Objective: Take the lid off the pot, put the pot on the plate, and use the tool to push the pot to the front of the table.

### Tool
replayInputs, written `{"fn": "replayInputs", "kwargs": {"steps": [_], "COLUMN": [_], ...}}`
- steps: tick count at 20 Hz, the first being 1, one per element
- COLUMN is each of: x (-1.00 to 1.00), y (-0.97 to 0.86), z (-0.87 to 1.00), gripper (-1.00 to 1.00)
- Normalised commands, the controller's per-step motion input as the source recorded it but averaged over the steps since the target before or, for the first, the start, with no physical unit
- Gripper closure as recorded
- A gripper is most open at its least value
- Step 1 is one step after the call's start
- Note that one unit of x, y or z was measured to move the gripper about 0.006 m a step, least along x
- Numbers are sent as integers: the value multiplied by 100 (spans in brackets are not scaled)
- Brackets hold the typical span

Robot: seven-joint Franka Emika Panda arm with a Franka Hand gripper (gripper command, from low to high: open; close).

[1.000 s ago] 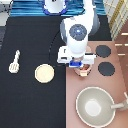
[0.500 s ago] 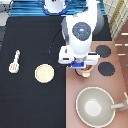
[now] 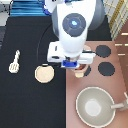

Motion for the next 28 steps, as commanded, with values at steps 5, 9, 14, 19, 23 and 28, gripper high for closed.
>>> {"fn": "replayInputs", "kwargs": {"steps": [5,9,14,19,23,28], "x": [-9,-10,-32,-58,-43,-18], "y": [-100,-100,-94,-65,-40,-19], "z": [25,6,-43,-79,-70,-49], "gripper": [100,100,100,100,100,100]}}
